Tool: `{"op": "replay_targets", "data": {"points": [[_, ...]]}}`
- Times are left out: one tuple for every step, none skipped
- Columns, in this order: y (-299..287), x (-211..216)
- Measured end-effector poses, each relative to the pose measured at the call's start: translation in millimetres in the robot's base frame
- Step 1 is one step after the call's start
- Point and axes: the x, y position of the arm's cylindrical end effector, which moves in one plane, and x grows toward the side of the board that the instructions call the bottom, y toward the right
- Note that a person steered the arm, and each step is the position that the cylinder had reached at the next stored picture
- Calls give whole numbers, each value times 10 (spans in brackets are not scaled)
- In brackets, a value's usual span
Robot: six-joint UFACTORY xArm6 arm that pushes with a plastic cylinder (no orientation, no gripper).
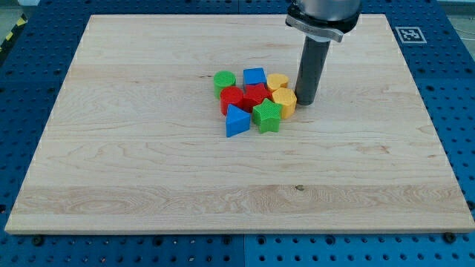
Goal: Point your arm to the bottom of the green star
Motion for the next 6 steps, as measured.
{"op": "replay_targets", "data": {"points": [[245,56],[273,221],[79,461],[-239,721],[-630,781],[-701,625]]}}
